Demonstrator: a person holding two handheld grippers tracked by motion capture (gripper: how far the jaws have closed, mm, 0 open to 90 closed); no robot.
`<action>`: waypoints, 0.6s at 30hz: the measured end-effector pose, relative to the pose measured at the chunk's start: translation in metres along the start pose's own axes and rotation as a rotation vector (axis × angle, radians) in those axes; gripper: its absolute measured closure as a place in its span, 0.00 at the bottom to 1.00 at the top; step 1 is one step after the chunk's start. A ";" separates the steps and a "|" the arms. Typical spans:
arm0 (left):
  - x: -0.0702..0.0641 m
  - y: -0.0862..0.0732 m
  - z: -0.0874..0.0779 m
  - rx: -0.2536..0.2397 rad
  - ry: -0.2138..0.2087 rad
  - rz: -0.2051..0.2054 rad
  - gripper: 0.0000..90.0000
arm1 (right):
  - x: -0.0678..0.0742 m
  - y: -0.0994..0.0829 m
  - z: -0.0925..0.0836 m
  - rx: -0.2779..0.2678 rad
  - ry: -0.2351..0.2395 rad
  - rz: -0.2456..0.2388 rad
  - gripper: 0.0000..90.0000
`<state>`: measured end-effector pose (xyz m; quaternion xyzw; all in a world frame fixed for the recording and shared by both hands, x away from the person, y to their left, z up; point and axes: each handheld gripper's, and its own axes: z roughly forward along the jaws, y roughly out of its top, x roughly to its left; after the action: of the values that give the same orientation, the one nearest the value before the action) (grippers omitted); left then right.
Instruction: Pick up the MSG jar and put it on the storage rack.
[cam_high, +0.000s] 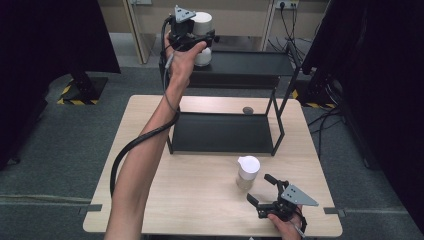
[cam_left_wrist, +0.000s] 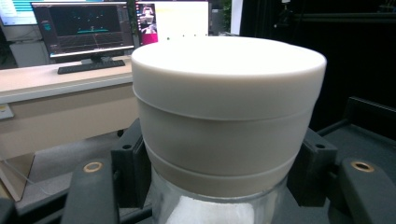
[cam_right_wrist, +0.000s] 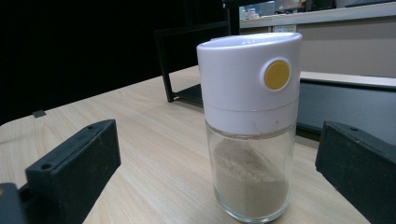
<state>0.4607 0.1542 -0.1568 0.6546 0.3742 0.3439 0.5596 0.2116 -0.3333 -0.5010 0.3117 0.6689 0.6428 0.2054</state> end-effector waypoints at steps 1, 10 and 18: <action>0.000 0.000 0.001 0.002 0.000 0.000 0.39 | 0.000 0.000 0.000 0.000 0.000 0.002 0.00; 0.002 -0.005 0.001 -0.004 -0.007 -0.006 0.39 | 0.000 0.000 -0.001 0.001 0.001 0.006 0.00; 0.004 -0.008 0.001 -0.011 -0.005 -0.020 0.33 | 0.000 0.000 0.000 0.000 0.001 0.002 0.00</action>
<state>0.4625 0.1578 -0.1647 0.6487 0.3772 0.3387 0.5676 0.2113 -0.3333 -0.5008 0.3121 0.6688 0.6431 0.2043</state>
